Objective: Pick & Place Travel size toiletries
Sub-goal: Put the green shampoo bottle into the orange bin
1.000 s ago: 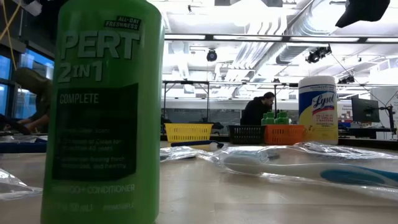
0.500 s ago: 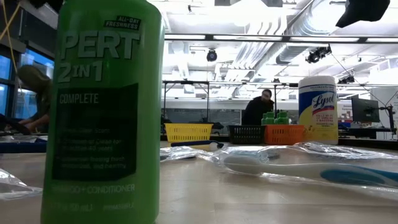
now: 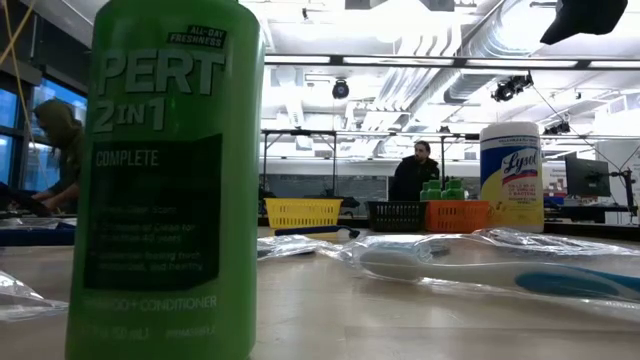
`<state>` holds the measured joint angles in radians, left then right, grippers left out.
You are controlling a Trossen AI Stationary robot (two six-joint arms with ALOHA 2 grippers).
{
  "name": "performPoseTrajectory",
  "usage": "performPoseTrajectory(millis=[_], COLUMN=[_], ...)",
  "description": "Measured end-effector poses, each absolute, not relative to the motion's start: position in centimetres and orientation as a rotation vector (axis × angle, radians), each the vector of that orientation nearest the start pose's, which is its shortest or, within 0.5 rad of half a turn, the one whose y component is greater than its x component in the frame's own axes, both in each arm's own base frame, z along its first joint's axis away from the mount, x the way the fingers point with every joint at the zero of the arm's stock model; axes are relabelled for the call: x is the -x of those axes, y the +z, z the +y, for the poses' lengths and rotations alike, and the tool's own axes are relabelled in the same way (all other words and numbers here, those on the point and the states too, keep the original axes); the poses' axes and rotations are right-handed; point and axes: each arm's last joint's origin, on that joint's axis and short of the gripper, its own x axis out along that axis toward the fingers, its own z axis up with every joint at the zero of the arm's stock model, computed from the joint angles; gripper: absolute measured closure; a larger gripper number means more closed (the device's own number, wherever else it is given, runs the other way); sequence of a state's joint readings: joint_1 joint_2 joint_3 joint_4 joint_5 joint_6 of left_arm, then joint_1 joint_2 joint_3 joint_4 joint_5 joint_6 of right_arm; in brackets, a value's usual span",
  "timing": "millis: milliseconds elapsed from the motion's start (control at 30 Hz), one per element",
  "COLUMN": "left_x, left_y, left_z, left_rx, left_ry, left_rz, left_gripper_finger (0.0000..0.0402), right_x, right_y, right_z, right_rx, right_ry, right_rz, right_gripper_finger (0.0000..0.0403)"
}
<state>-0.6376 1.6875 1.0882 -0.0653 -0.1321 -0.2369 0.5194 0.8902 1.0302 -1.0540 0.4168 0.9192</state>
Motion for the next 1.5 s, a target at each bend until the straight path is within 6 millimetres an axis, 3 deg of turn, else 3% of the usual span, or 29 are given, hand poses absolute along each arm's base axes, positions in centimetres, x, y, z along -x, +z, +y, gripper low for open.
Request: performPoseTrajectory(millis=[533, 833, 1200, 1500], left_x=[-29.5, -30.4, -30.9, -31.4], left_y=[18.2, 15.1, 15.3, 13.2], left_z=[-23.6, -24.3, -24.5, -25.0], left_rx=[0.034, 0.075, 0.100, 0.136], left_ry=[-0.357, -0.322, -0.307, -0.303], left_rz=[0.729, 0.748, 0.675, 0.678], left_gripper_finger=[0.0142, 0.0142, 0.0142, 0.0142], right_x=[-13.2, -13.2, -13.2, -13.2], right_y=[32.8, 32.8, 32.8, 32.8], right_z=[6.2, 6.2, 6.2, 6.2], right_rx=[-0.457, -0.455, -0.453, -0.453], right_ry=[-0.279, -0.281, -0.280, -0.280], right_rz=[0.775, 0.773, 0.774, 0.773], right_gripper_finger=[0.0098, 0.0098, 0.0098, 0.0098])
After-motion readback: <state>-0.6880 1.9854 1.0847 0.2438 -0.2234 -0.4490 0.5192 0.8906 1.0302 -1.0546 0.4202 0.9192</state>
